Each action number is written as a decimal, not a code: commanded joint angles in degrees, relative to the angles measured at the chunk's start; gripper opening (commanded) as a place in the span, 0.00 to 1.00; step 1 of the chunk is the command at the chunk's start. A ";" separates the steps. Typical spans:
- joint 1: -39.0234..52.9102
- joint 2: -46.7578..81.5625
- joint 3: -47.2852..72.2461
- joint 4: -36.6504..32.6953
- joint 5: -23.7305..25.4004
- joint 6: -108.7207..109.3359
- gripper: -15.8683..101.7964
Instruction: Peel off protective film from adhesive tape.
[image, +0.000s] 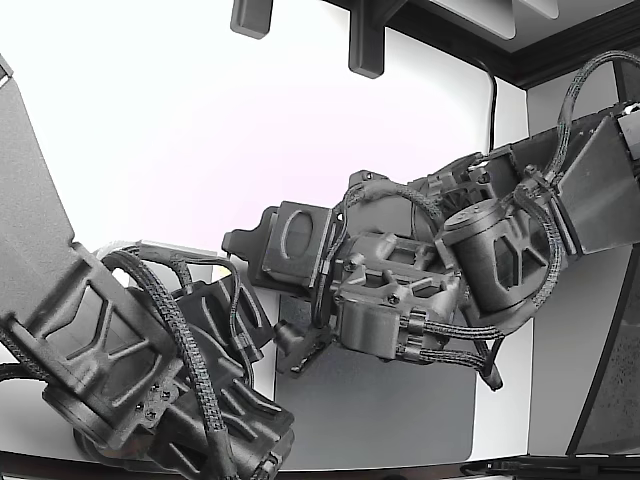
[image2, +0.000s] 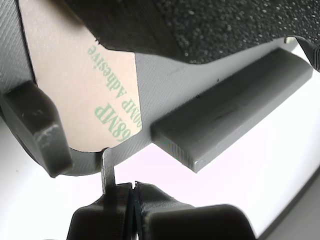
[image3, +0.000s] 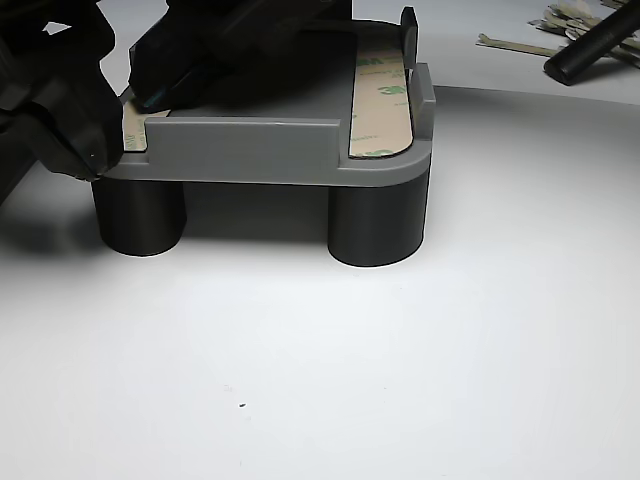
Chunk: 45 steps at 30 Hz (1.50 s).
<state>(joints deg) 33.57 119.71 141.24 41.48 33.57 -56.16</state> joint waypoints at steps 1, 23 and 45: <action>-0.35 0.88 -1.58 -0.09 0.35 0.09 0.04; -0.26 0.26 -1.85 -0.62 0.62 0.18 0.04; 0.53 0.00 -2.72 0.09 0.88 1.23 0.04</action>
<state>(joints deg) 34.28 118.56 140.45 41.75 34.72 -55.02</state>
